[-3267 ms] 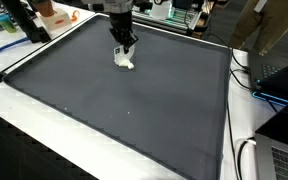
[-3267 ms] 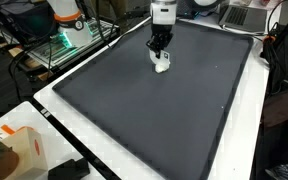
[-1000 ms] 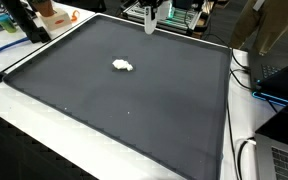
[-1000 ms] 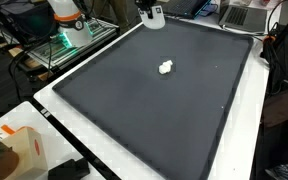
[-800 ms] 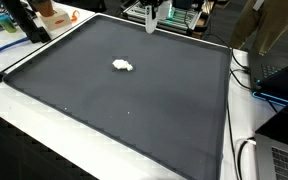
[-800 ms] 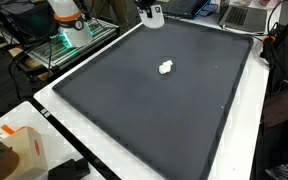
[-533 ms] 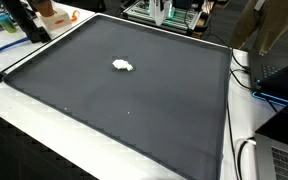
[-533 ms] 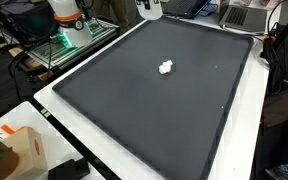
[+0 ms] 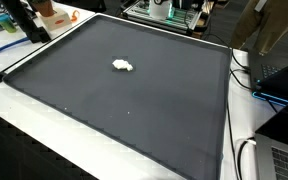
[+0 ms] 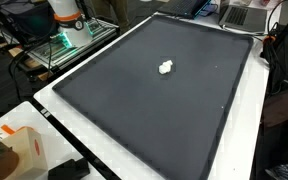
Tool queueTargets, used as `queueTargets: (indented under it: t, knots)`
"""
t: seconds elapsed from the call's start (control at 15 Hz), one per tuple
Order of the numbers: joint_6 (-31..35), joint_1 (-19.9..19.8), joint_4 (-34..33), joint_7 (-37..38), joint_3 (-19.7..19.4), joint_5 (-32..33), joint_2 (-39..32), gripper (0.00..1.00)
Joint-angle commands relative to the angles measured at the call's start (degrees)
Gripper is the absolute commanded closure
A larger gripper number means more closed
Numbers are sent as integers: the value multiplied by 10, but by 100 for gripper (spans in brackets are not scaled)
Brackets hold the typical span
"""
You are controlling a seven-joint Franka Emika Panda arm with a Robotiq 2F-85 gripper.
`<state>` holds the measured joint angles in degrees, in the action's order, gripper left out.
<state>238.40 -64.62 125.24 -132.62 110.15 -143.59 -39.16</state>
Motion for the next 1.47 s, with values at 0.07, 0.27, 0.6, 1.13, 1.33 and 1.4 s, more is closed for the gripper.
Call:
queueTargets:
  t: [0.07, 0.27, 0.6, 1.13, 1.33, 1.4]
  knots:
    - [13, 13, 4, 27, 3, 27, -30, 96]
    - [22, 13, 3, 46, -3, 29, -15, 99]
    - [38, -26, 6, 95, 11, -36, 89, 99]
    - [32, -40, 12, 121, 26, 0, 73, 96]
    - [36, -50, 20, 142, 16, -6, 87, 99]
    - [36, -44, 29, 155, 9, -5, 77, 99]
